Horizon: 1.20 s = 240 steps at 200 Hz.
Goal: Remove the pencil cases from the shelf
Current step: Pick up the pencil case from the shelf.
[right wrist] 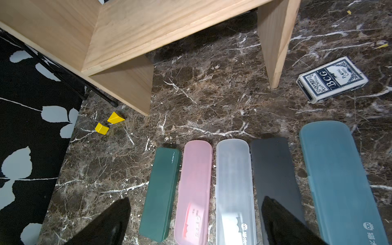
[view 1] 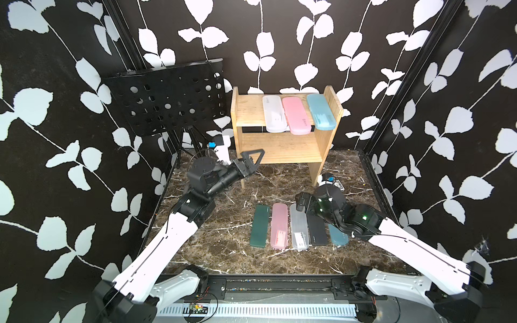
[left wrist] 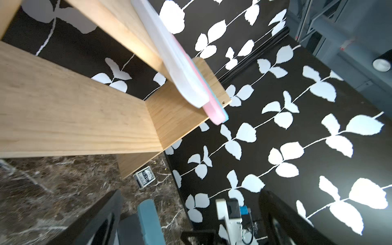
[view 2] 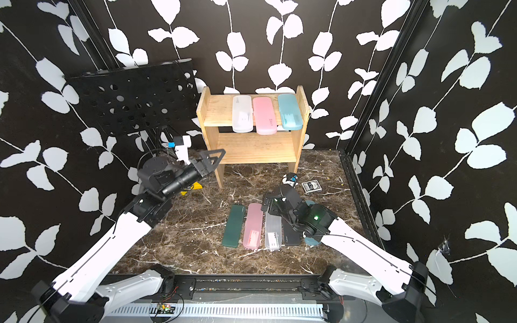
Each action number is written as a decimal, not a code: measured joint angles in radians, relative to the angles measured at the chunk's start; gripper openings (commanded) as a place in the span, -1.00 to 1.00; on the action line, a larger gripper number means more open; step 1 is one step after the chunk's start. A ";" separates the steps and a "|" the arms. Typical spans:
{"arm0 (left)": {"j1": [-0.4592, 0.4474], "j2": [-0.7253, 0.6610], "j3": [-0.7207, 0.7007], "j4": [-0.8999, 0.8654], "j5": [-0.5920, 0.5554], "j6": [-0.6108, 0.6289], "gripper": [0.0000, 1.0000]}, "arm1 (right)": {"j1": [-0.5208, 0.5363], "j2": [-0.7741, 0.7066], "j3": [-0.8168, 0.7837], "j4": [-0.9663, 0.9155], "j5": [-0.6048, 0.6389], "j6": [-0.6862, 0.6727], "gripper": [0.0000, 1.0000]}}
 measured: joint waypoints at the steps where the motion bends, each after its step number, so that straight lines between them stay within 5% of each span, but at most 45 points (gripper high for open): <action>1: 0.000 0.006 0.005 0.000 -0.002 -0.002 0.97 | 0.000 0.000 0.000 -0.001 0.000 0.000 0.99; 101: 0.000 0.335 0.310 0.013 -0.024 -0.061 0.89 | -0.053 -0.003 0.000 -0.036 -0.056 -0.042 0.99; 162: 0.000 0.436 0.384 0.061 -0.023 -0.096 0.38 | -0.102 -0.002 0.000 -0.035 -0.093 -0.063 0.99; 203: 0.000 0.466 0.396 0.082 -0.021 -0.110 0.22 | -0.128 0.008 -0.009 -0.026 -0.126 -0.067 0.99; 240: 0.000 0.466 0.402 0.108 -0.027 -0.117 -0.22 | -0.132 0.018 -0.014 -0.024 -0.143 -0.068 0.99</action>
